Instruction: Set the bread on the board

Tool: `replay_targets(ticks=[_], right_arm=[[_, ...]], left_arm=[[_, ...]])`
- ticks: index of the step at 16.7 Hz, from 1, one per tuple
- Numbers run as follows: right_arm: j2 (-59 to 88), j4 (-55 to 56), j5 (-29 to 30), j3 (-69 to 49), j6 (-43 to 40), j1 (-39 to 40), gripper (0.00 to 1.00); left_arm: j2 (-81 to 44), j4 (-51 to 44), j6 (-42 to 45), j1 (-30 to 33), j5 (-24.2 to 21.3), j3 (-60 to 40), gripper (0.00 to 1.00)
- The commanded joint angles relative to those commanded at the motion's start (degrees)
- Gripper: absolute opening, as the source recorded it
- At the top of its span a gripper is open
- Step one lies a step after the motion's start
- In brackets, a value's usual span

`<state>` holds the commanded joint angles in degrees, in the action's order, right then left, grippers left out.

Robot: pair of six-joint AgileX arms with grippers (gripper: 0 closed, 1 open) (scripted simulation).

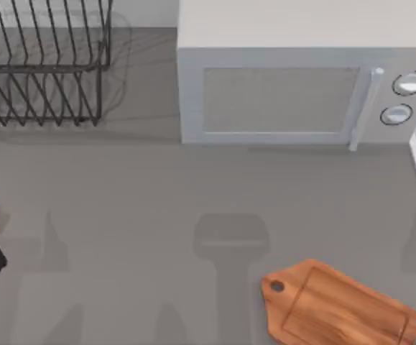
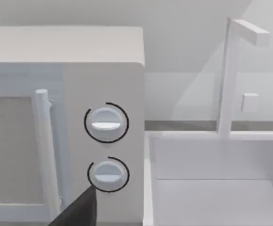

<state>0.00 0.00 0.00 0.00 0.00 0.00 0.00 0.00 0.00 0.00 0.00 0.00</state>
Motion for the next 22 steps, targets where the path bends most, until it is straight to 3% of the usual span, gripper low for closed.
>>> replay_targets(ticks=[4,8,22], right_arm=[[0.0,0.0,0.0,0.0,0.0,0.0,1.0],[0.0,0.0,0.0,0.0,0.0,0.0,1.0],[0.0,0.0,0.0,0.0,0.0,0.0,1.0]], left_arm=[[-1.8,-1.2,0.7,-0.3,0.1,-1.8,1.0],[-12.8,-8.0,4.6,-1.3,0.2,-11.4,1.0],[-90.5,-48.6,25.7,-6.6,0.0,-61.5,1.0]])
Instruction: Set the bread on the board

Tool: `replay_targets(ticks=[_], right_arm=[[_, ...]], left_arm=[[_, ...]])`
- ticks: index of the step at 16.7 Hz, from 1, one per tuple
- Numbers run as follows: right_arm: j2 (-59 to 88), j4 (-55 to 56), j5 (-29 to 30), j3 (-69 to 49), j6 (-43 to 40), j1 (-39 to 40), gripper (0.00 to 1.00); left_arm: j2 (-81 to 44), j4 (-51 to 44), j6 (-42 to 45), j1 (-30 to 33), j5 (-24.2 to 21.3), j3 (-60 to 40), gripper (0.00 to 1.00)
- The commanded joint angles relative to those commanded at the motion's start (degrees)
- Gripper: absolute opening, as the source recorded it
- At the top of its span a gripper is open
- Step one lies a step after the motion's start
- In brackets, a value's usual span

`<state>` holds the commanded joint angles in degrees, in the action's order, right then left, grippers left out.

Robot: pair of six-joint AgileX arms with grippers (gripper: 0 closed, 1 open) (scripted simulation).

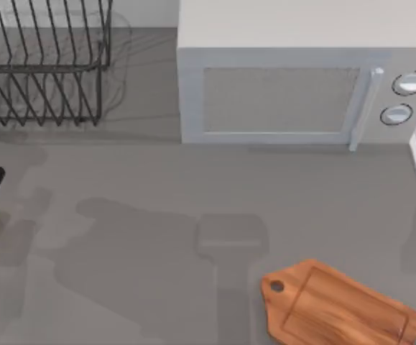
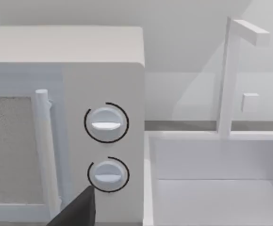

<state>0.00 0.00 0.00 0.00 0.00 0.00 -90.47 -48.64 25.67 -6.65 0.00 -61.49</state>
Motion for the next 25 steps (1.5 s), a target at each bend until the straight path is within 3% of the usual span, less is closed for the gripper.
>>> replay_targets(ticks=[6,13,21,25], right_arm=[[0.0,0.0,0.0,0.0,0.0,0.0,1.0],[0.0,0.0,0.0,0.0,0.0,0.0,1.0],[0.0,0.0,0.0,0.0,0.0,0.0,1.0],[0.0,0.0,0.0,0.0,0.0,0.0,1.0]], left_arm=[[-15.7,-8.3,4.9,-1.2,0.1,-12.3,1.0],[-16.6,-8.5,5.1,-1.0,0.1,-12.8,1.0],[-23.0,5.5,5.4,-1.4,0.0,-5.4,1.0],[-23.4,6.1,5.4,-1.4,0.0,-4.9,1.0]])
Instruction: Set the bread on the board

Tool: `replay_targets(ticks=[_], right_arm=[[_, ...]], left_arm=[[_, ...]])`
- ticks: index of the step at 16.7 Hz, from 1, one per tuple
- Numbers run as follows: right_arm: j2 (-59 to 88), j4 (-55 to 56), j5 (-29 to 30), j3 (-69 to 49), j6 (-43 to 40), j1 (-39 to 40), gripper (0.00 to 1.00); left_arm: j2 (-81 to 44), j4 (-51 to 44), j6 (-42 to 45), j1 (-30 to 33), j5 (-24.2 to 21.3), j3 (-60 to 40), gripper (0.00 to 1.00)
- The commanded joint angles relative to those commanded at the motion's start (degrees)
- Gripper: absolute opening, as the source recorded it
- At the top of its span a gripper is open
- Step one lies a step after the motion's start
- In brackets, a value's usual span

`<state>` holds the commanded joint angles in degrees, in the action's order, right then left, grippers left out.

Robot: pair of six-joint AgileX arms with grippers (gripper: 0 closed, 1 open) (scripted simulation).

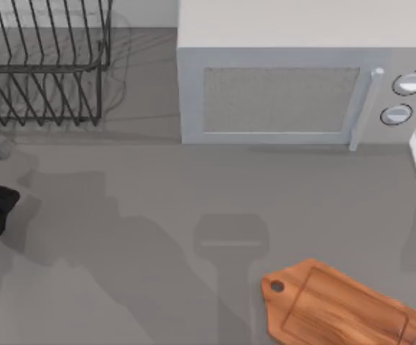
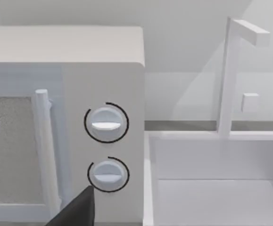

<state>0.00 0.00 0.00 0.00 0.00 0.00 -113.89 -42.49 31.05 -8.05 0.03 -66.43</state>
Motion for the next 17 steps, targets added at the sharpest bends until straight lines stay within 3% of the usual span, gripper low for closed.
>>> replay_targets(ticks=[1,14,17], right_arm=[[0.0,0.0,0.0,0.0,0.0,0.0,1.0],[0.0,0.0,0.0,0.0,0.0,0.0,1.0],[0.0,0.0,0.0,0.0,0.0,0.0,1.0]], left_arm=[[0.0,0.0,0.0,0.0,0.0,0.0,1.0],[0.0,0.0,0.0,0.0,0.0,0.0,0.02],[0.0,0.0,0.0,0.0,0.0,0.0,0.0]])
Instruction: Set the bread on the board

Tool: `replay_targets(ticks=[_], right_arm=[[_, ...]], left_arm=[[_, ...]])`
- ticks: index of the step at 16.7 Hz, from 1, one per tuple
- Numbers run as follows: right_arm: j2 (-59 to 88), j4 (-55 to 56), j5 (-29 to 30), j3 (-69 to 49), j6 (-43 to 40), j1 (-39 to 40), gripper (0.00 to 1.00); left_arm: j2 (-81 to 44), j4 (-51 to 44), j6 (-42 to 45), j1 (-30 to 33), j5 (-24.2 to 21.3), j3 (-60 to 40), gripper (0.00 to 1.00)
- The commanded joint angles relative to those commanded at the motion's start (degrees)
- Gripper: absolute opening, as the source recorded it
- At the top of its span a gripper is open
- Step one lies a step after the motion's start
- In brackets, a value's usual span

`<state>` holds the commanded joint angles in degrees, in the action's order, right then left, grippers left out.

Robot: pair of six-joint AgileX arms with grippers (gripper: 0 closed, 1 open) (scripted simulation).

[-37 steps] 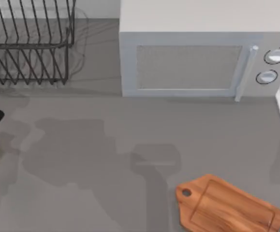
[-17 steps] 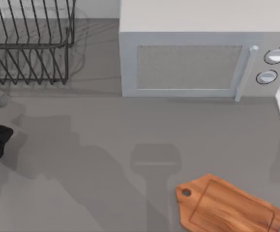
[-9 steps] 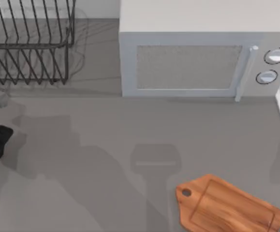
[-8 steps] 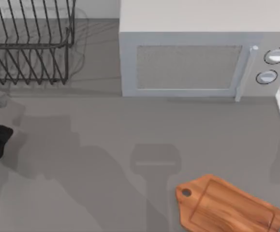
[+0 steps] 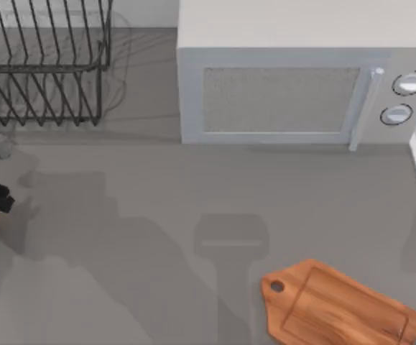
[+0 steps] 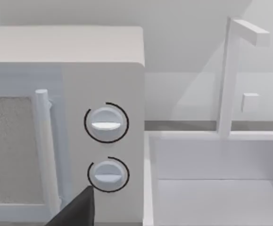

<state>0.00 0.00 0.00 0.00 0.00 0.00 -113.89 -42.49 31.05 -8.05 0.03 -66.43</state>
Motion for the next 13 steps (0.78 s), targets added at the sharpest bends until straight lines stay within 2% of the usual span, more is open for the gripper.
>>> replay_targets(ticks=[8,13], right_arm=[[0.0,0.0,0.0,0.0,0.0,0.0,1.0],[0.0,0.0,0.0,0.0,0.0,0.0,1.0]], left_arm=[[1.9,-2.1,-0.4,0.1,-0.8,-1.4,0.0],[5.6,-14.4,-0.4,0.2,-0.8,-8.9,0.0]])
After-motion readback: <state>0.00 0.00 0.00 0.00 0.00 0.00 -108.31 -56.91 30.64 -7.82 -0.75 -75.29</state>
